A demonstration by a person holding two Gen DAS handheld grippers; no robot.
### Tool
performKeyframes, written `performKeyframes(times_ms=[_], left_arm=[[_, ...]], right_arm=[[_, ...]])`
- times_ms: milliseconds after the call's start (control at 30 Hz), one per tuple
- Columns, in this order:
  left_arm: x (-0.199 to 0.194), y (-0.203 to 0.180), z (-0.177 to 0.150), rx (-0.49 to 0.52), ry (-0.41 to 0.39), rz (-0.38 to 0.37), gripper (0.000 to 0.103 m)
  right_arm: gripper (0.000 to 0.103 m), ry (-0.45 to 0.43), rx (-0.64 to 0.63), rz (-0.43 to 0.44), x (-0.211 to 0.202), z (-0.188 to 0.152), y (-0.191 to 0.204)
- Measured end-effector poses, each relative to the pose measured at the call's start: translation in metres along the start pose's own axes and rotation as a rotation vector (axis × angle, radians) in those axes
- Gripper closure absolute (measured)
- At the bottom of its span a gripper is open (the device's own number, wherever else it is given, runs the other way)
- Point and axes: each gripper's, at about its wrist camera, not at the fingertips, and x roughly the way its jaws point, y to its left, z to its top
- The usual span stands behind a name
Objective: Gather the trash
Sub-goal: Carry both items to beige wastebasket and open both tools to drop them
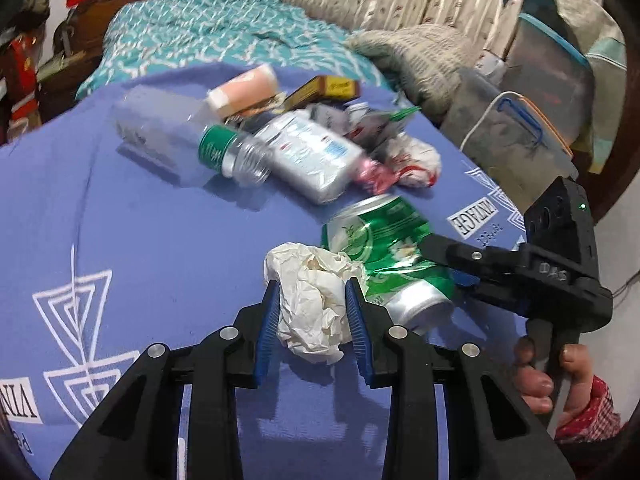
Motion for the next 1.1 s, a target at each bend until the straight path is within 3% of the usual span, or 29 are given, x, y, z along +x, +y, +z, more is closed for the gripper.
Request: performKeyframes(times_ms=[100, 167, 367, 600, 733, 833, 1000, 1033, 1067, 1100], left_arm=[[0.001, 0.004, 0.002, -0.015, 0.009, -0.011, 0.072], [0.003, -0.004, 0.006, 0.003, 0.014, -0.027, 0.072], [0.022, -0.06, 0.038, 0.107, 0.033, -0.093, 0.072], [0.083, -0.183, 0.096, 0.285, 0.111, -0.224, 0.072], [0.129, -0.277, 0.132, 0.396, 0.135, -0.311, 0.072], [0.164, -0.334, 0.154, 0.434, 0.145, -0.35, 0.072], [0.209, -0.394, 0.168, 0.463, 0.152, -0.359, 0.069], [0.215, -0.401, 0.169, 0.464, 0.154, -0.358, 0.063], [0.223, -0.408, 0.171, 0.465, 0.159, -0.349, 0.048], [0.23, -0.416, 0.171, 0.467, 0.16, -0.331, 0.037]], right_arm=[[0.072, 0.017, -0.031, 0.009, 0.0, 0.001, 0.007], [0.075, -0.016, -0.063, -0.008, -0.011, 0.002, 0.01], [0.079, -0.201, -0.064, -0.085, -0.088, 0.022, -0.016], [0.079, -0.451, 0.083, -0.137, -0.21, 0.044, -0.091], [0.079, -0.628, 0.123, -0.234, -0.293, 0.062, -0.126], [0.079, -0.706, 0.162, -0.31, -0.337, 0.076, -0.153], [0.079, -0.747, 0.189, -0.41, -0.367, 0.097, -0.185], [0.077, -0.746, 0.189, -0.418, -0.368, 0.1, -0.189], [0.077, -0.746, 0.191, -0.428, -0.369, 0.103, -0.195], [0.069, -0.741, 0.192, -0.45, -0.368, 0.109, -0.199]])
